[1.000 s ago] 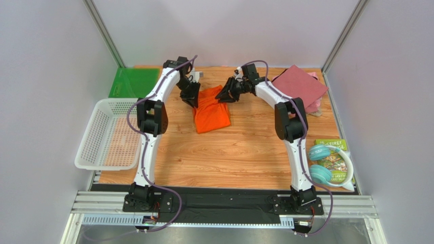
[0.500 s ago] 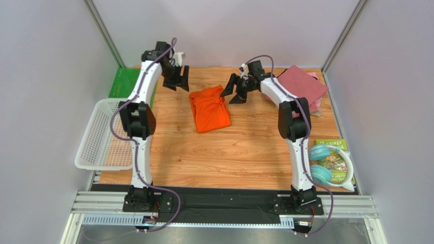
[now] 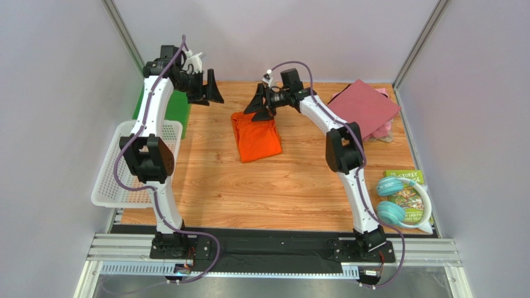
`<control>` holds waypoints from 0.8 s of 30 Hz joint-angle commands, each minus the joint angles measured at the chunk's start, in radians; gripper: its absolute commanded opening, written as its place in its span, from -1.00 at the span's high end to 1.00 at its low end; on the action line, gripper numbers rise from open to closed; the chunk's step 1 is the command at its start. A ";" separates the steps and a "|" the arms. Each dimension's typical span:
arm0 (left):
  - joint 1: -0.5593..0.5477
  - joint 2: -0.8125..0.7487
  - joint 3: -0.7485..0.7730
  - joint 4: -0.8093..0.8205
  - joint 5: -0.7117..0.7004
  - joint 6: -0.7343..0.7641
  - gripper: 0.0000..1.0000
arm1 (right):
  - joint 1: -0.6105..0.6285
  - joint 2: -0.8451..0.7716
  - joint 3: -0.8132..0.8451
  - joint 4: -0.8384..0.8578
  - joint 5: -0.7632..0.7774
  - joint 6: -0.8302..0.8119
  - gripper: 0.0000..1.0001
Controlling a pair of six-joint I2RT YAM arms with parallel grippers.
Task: Fold and stack the t-shirts
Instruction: Fold the tshirt
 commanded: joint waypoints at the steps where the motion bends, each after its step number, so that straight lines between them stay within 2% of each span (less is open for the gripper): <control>1: -0.001 -0.049 -0.006 -0.057 0.136 0.063 -0.64 | -0.030 0.138 0.042 0.037 -0.062 0.093 -0.49; 4: -0.001 -0.071 -0.018 -0.108 0.231 0.124 -0.64 | -0.053 0.198 0.034 0.042 -0.062 0.112 -0.52; 9: -0.001 -0.122 -0.084 -0.104 0.296 0.158 -0.64 | -0.073 0.254 0.031 0.057 -0.086 0.121 -0.65; 14: -0.001 -0.136 -0.096 -0.136 0.299 0.192 -0.65 | -0.075 0.144 -0.038 0.060 -0.108 0.049 -0.78; 18: 0.001 -0.136 -0.099 -0.150 0.297 0.202 -0.65 | -0.047 -0.041 -0.148 0.128 -0.111 0.040 -0.85; 21: 0.001 -0.144 -0.107 -0.140 0.300 0.195 -0.65 | -0.006 -0.045 -0.130 0.122 -0.123 0.032 -0.86; 24: -0.001 -0.156 -0.130 -0.127 0.308 0.195 -0.65 | 0.025 0.036 -0.054 0.123 -0.137 0.060 -0.87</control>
